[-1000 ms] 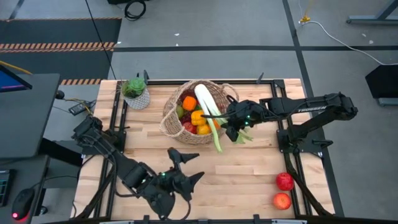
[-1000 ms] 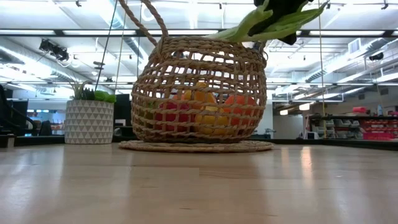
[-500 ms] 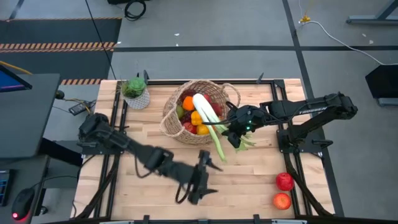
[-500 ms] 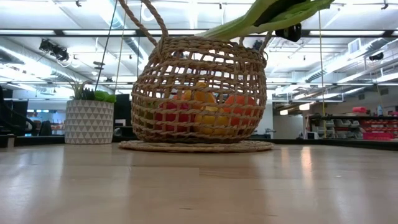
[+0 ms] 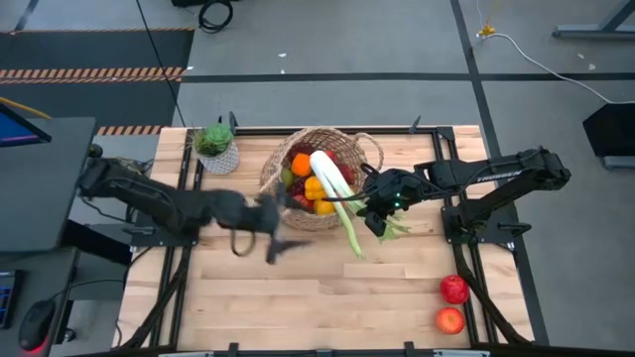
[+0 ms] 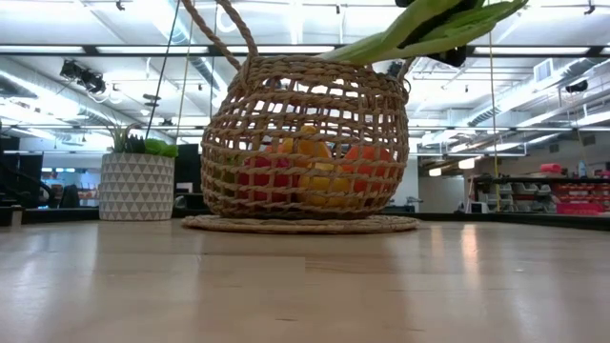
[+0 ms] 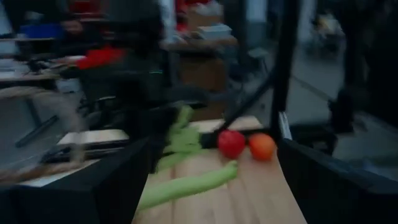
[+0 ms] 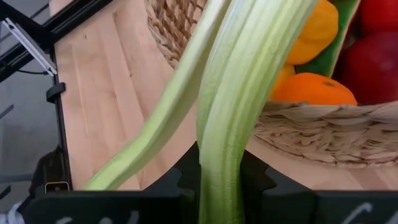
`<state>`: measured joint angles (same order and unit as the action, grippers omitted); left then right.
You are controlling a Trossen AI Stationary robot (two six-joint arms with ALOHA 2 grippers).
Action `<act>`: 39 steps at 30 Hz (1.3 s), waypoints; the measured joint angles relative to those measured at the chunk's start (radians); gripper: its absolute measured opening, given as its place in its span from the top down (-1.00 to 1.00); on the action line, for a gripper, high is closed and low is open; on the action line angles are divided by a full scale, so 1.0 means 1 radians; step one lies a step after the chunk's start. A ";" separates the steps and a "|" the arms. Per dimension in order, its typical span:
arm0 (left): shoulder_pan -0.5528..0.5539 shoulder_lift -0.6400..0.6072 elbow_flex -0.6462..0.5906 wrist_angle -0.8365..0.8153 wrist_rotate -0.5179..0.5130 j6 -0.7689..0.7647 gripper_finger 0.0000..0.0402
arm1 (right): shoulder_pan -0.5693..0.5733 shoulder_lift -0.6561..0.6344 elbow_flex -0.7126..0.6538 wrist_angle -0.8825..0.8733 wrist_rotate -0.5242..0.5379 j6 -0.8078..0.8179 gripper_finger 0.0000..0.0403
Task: Build produce basket
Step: Put the celery into the basket
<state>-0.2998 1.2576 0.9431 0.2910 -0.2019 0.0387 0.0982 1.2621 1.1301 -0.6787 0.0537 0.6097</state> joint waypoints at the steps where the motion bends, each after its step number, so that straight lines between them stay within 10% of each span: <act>1: 0.005 -0.055 -0.045 0.014 -0.013 -0.018 -0.76 | 0.000 0.000 0.000 0.001 -0.006 0.010 0.68; 10: -0.036 -0.345 -0.290 0.162 -0.114 -0.055 -0.76 | -0.010 0.000 0.000 0.078 -0.072 0.053 0.68; 39: -0.071 -0.351 -0.296 0.197 -0.112 -0.052 -0.76 | -0.085 0.006 0.000 0.185 -0.101 0.038 0.07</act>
<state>-0.3708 0.9070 0.6467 0.4876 -0.3136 -0.0137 0.0128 1.2678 1.1297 -0.4938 -0.0475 0.6473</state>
